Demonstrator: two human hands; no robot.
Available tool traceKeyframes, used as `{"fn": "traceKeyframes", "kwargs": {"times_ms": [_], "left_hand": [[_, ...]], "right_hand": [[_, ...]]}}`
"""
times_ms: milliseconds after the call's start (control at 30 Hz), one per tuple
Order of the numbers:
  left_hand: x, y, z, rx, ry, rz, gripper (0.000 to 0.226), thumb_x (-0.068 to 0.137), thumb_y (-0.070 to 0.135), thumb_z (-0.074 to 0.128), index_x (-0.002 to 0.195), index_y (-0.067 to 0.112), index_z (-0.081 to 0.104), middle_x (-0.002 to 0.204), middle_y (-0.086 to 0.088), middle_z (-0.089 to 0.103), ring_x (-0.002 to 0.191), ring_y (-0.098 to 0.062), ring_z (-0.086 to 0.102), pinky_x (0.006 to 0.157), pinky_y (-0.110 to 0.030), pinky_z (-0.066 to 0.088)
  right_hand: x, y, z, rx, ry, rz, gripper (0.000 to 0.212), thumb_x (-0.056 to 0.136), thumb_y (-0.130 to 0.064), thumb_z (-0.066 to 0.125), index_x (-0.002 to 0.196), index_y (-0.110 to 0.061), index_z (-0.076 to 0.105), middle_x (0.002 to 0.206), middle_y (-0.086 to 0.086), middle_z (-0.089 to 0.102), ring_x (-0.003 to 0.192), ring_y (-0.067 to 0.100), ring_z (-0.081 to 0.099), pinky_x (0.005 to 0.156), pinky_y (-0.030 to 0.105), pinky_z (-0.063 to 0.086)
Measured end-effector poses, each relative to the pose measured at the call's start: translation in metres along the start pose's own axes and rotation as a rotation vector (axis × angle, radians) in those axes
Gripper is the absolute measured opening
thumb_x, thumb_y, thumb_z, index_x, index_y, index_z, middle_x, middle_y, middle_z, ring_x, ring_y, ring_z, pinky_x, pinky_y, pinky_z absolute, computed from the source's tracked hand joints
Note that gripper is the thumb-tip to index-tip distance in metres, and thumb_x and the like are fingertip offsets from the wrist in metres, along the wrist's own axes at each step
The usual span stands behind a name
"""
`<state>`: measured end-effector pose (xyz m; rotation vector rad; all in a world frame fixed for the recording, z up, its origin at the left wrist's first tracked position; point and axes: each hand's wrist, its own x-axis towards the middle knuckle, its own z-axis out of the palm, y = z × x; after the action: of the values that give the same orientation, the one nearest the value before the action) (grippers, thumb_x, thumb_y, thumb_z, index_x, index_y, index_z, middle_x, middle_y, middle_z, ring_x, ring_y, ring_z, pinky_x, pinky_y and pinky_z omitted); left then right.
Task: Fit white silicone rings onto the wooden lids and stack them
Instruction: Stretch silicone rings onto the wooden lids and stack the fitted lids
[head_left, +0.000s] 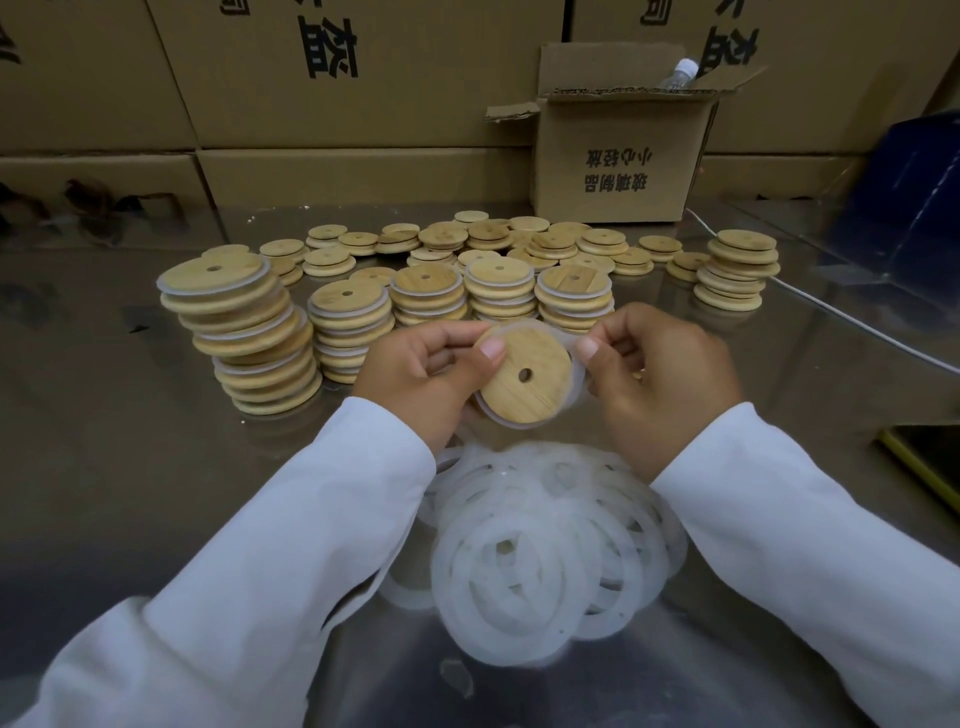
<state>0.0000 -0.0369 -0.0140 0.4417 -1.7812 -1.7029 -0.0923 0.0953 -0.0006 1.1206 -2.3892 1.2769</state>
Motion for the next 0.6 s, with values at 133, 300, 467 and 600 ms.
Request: {"fn": "traceKeyframes", "kwargs": {"times_ms": [133,300,467,600], "left_hand": [[0.0019,-0.0036,-0.0030,-0.043,0.004,-0.011,0.011,0.084,0.012,0.062,0.085,0.021,0.068,0.081,-0.003,0.073,0.083,-0.024,0.068,0.078,-0.046,0.056],[0.0019,-0.0083,-0.0033,-0.103,-0.019,-0.035,0.010,0.083,0.011,0.061,0.086,0.017,0.067,0.074,0.001,0.073,0.072,-0.015,0.069,0.062,-0.029,0.059],[0.0031,-0.0082,-0.0021,-0.140,-0.007,-0.027,0.014,0.084,0.011,0.061,0.080,0.021,0.069,0.074,0.000,0.073,0.074,-0.015,0.070,0.068,-0.033,0.059],[0.0031,-0.0079,-0.0016,-0.127,-0.008,-0.009,0.016,0.085,0.011,0.060,0.078,0.023,0.068,0.072,0.002,0.073,0.072,-0.013,0.069,0.070,-0.035,0.059]], "right_hand": [[0.0002,-0.0028,0.0007,0.160,-0.059,0.048,0.020,0.087,-0.019,0.057,0.069,-0.026,0.055,0.067,-0.006,0.061,0.069,0.015,0.060,0.062,0.018,0.046],[-0.0028,-0.0038,0.0013,0.418,-0.075,0.180,0.013,0.084,-0.017,0.063,0.072,-0.020,0.063,0.059,-0.004,0.065,0.056,0.009,0.062,0.063,0.025,0.054],[-0.0027,-0.0062,-0.0009,0.623,-0.144,0.390,0.013,0.083,-0.015,0.064,0.070,-0.017,0.065,0.052,-0.004,0.063,0.049,0.006,0.059,0.057,0.023,0.054],[-0.0012,-0.0063,-0.0066,0.729,-0.258,0.514,0.014,0.083,-0.015,0.062,0.070,-0.014,0.065,0.059,0.000,0.062,0.051,0.006,0.059,0.059,0.027,0.057]]}}
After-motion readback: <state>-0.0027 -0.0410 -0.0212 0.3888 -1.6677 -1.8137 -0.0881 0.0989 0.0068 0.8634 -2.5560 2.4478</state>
